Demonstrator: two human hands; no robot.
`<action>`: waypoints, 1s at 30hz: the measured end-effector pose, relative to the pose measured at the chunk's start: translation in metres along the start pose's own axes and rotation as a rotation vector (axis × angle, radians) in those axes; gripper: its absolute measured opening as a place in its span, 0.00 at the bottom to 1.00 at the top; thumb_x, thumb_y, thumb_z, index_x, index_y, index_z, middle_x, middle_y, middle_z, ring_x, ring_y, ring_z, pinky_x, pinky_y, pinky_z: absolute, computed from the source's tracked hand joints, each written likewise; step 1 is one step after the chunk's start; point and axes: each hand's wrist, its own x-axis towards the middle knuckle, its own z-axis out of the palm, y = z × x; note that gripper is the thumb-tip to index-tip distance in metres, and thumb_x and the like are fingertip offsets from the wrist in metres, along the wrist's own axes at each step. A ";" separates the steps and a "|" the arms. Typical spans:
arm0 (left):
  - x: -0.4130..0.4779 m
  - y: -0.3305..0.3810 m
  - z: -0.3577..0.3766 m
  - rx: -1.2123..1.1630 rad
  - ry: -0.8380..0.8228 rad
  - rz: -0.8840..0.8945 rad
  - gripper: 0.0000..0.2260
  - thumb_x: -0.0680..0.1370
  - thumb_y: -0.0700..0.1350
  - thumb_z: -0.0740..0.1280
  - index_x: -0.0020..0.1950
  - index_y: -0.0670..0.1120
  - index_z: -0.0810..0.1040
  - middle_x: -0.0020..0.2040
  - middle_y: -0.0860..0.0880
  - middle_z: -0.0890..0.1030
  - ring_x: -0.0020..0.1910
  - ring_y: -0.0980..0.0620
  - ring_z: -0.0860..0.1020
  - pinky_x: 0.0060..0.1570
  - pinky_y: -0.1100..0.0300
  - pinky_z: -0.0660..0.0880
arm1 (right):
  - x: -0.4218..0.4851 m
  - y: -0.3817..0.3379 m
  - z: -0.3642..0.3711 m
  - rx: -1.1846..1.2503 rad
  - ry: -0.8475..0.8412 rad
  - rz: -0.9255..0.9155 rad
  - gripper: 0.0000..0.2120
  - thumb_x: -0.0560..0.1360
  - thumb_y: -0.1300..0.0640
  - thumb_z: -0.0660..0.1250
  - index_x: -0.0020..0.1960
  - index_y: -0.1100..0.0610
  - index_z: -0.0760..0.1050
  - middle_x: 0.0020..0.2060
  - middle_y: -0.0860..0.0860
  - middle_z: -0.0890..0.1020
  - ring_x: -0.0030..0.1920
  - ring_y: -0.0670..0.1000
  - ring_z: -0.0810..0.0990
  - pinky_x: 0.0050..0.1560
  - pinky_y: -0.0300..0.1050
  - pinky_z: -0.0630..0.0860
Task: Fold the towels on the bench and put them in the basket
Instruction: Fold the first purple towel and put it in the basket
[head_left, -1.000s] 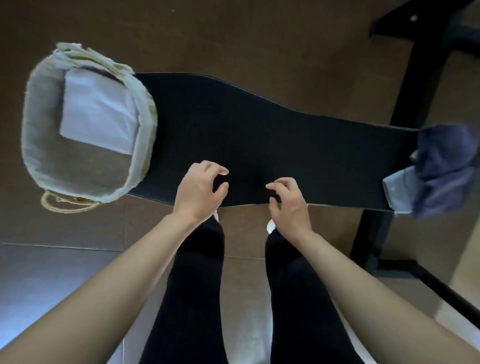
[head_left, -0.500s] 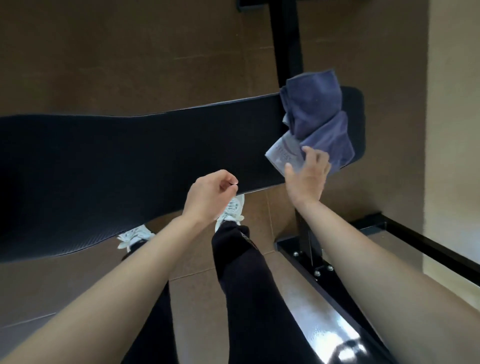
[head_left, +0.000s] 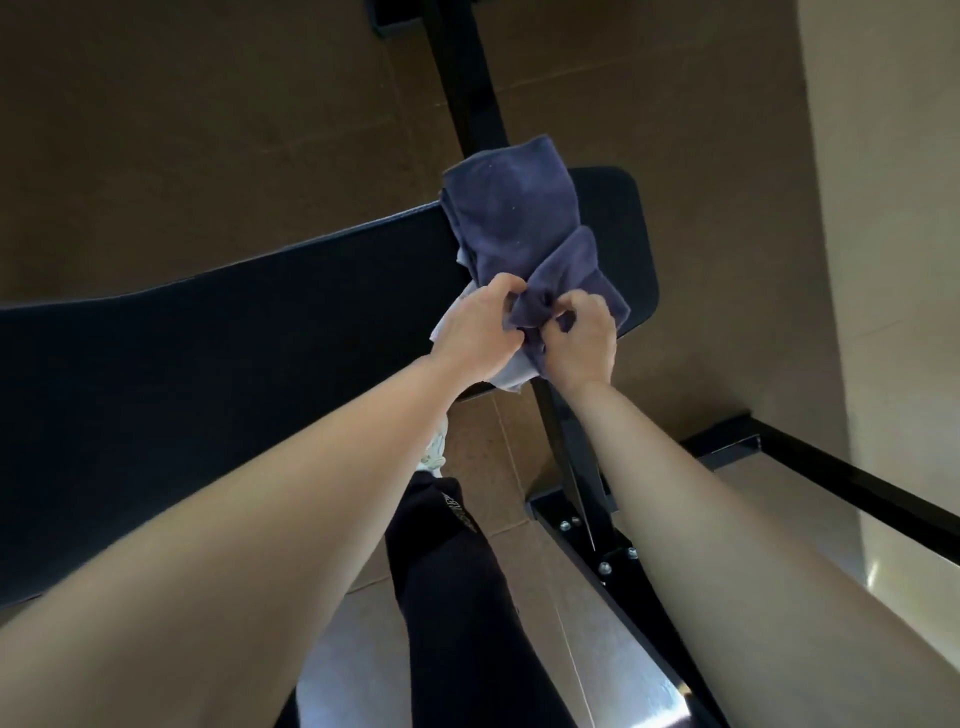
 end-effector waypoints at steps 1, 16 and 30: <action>0.000 0.001 -0.002 -0.053 0.004 -0.023 0.21 0.76 0.44 0.70 0.69 0.55 0.74 0.61 0.50 0.81 0.59 0.48 0.79 0.57 0.54 0.77 | -0.005 -0.005 -0.004 0.065 0.014 0.036 0.04 0.77 0.60 0.67 0.45 0.52 0.77 0.43 0.51 0.81 0.43 0.51 0.81 0.44 0.46 0.80; -0.032 0.011 -0.047 -0.261 0.236 -0.091 0.09 0.79 0.50 0.72 0.46 0.49 0.74 0.39 0.54 0.79 0.38 0.57 0.78 0.40 0.62 0.73 | -0.018 -0.071 -0.057 0.915 -0.324 0.324 0.07 0.81 0.64 0.65 0.47 0.64 0.81 0.36 0.58 0.84 0.36 0.53 0.84 0.37 0.43 0.82; -0.087 0.005 -0.080 -0.550 0.020 0.080 0.08 0.78 0.38 0.74 0.56 0.43 0.81 0.51 0.41 0.86 0.52 0.43 0.86 0.57 0.44 0.82 | -0.022 -0.103 -0.049 1.471 -0.415 0.804 0.07 0.81 0.63 0.65 0.48 0.66 0.78 0.39 0.59 0.83 0.37 0.53 0.85 0.36 0.41 0.83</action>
